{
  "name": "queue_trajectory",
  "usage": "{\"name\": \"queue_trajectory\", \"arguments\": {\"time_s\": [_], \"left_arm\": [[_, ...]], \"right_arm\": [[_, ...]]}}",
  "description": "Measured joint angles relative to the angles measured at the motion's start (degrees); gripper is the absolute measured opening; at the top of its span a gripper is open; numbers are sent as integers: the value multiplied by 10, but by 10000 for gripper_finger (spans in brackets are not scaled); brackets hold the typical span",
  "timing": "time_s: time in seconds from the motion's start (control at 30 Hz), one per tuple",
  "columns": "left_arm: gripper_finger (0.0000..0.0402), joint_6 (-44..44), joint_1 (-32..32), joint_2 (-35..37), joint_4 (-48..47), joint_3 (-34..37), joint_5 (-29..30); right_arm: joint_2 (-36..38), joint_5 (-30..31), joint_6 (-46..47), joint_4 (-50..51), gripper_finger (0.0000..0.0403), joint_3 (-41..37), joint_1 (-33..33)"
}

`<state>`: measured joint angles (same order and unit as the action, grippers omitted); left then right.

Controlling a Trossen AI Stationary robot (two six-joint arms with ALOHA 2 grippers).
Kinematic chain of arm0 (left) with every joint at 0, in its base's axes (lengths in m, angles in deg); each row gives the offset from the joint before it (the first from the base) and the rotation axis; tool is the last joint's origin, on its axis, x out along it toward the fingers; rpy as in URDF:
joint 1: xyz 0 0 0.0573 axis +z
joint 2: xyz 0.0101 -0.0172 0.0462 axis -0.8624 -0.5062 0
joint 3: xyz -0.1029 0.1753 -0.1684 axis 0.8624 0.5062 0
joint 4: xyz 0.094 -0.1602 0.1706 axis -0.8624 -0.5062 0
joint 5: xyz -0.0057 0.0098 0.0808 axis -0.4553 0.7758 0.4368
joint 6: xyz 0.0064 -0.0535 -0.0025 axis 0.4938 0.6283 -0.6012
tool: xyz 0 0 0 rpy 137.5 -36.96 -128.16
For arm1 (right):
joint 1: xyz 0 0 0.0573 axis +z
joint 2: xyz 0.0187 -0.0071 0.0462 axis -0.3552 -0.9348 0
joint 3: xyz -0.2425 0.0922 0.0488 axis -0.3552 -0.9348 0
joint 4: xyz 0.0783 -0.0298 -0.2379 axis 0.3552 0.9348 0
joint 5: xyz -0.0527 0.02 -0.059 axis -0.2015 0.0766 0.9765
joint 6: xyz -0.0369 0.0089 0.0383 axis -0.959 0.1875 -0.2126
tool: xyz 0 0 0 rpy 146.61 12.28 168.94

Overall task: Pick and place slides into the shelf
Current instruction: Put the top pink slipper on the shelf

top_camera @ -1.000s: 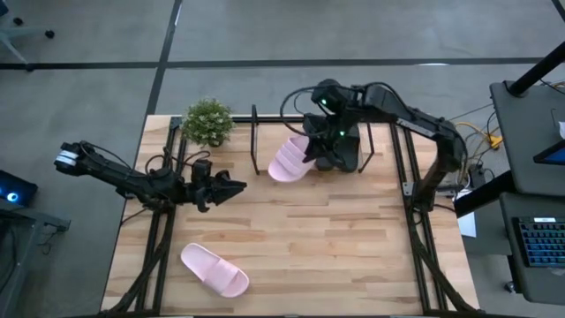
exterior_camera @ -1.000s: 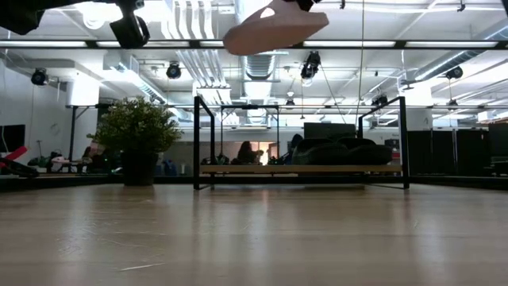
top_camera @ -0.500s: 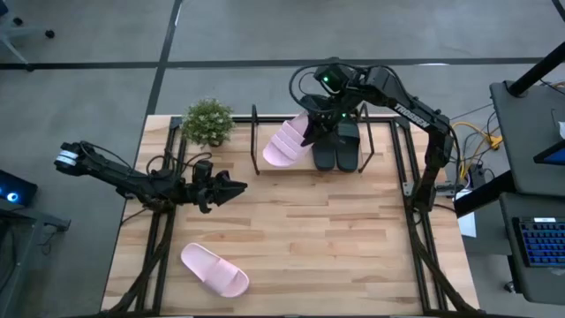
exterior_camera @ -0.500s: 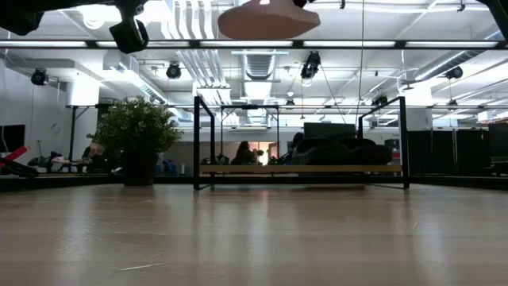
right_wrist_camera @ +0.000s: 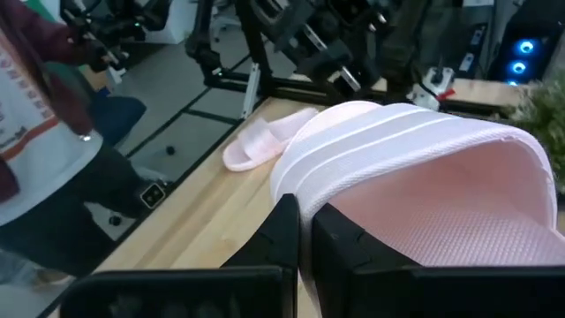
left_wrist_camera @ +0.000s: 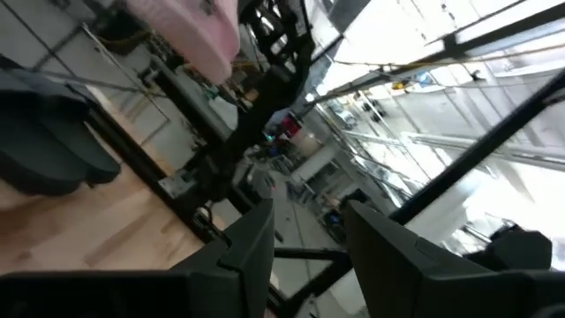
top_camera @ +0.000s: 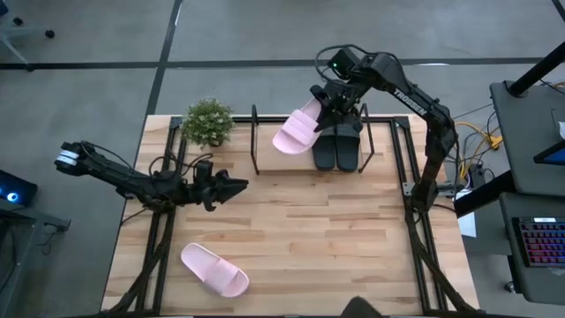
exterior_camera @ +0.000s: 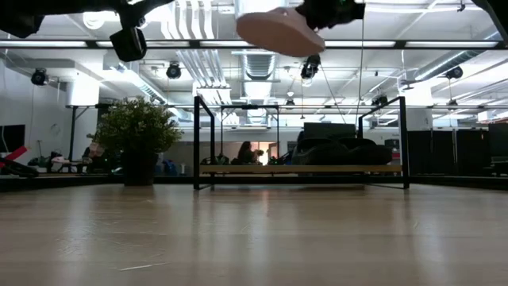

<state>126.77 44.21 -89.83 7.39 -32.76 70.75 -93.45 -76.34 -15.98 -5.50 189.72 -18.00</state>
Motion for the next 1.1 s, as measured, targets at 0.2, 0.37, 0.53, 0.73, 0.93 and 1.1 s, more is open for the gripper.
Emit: {"name": "queue_trajectory", "arguments": {"time_s": [0.2,0.37,0.53,0.73,0.93,1.1], "left_arm": [[125,-4,0,-15,0,0,37],[125,0,0,-33,4,0,39],[125,7,0,-44,5,0,40],[125,31,0,-46,7,0,44],[125,30,0,-45,8,0,50],[125,30,0,-47,17,0,54]], "right_arm": [[0,-3,-29,1,8,-39,-20],[0,-9,-66,-3,8,-66,-30],[0,10,-87,-3,8,-92,-39],[0,15,-88,-2,8,-109,-43],[0,14,-87,0,8,-96,-42],[0,14,-82,38,8,-67,-41]]}}
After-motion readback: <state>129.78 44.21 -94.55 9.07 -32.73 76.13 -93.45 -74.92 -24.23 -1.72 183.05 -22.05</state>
